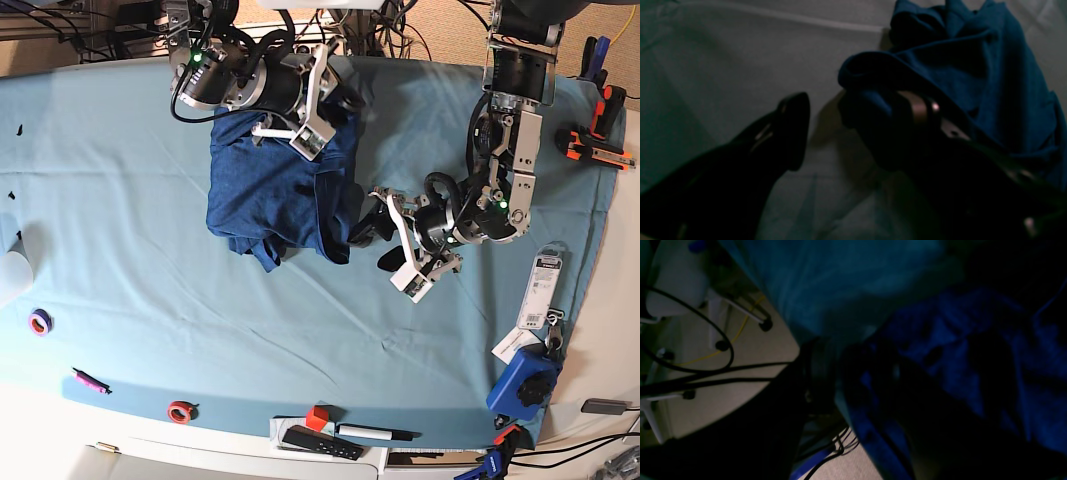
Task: Layout the t-shirt on the table in an organized manner, then fold the t-shirt properly
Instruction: 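Tuck the loose shirt edge under the pile with the right gripper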
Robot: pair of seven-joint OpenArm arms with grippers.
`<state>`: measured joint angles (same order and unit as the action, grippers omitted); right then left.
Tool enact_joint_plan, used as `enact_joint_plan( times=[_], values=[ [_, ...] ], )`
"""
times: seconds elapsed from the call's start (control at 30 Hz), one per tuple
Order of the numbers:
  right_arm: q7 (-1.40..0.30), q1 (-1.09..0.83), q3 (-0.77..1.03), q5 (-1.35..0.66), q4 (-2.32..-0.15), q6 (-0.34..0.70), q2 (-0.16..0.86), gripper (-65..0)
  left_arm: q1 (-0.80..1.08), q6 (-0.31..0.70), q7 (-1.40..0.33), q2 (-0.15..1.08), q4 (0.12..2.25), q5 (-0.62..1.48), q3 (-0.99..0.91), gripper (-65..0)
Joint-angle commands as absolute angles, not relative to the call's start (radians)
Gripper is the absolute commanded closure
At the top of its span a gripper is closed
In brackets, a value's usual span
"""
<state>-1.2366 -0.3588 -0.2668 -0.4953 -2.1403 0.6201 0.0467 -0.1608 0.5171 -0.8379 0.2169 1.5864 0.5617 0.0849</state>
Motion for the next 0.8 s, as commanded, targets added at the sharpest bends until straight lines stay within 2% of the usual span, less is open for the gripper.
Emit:
enact_joint_plan(
  times=[0.0, 0.07, 0.1, 0.17, 0.37, 0.47, 0.57, 0.77],
  values=[
    [-1.203, -0.338, -0.267, -0.493, -2.160, 0.623, 0.044, -21.0, -0.180, 0.521, -0.813, 0.219, 1.603, 0.577, 0.082, -36.2],
    [-1.199, -0.309, -0.267, -0.471, -2.160, 0.617, 0.044, -18.8, -0.180, 0.521, -0.814, 0.219, 1.603, 0.576, 0.082, -36.2],
    [-1.194, -0.291, -0.267, -0.457, -2.160, 0.601, 0.044, -14.3, -0.180, 0.521, -0.815, 0.219, 1.603, 0.577, 0.082, -36.2],
    [-1.174, -0.258, -0.267, -0.397, -2.160, 0.545, 0.038, -0.5, -0.180, 0.521, -0.815, 0.219, 1.603, 0.577, 0.082, -36.2],
    [-1.054, -0.207, -0.267, -0.039, -2.160, 0.258, -0.010, 0.0, -0.180, 0.521, -0.814, 0.219, 1.603, 0.577, 0.082, -36.2],
    [-1.052, -0.199, -0.268, 0.030, -2.159, 0.162, -0.012, 0.0, -0.180, 0.521, -0.813, 0.219, 1.603, 0.577, 0.082, -36.2],
    [-1.038, -0.199, -0.268, 0.059, -2.130, 0.112, -0.012, 0.0, -0.180, 0.521, -0.812, 0.218, 1.603, 0.578, 0.082, -36.2],
    [-1.012, -0.182, -0.268, 0.060, -2.032, 0.104, -0.027, 0.0, -0.180, 0.521, -0.801, 0.216, 1.603, 0.580, 0.083, -36.2]
  ],
)
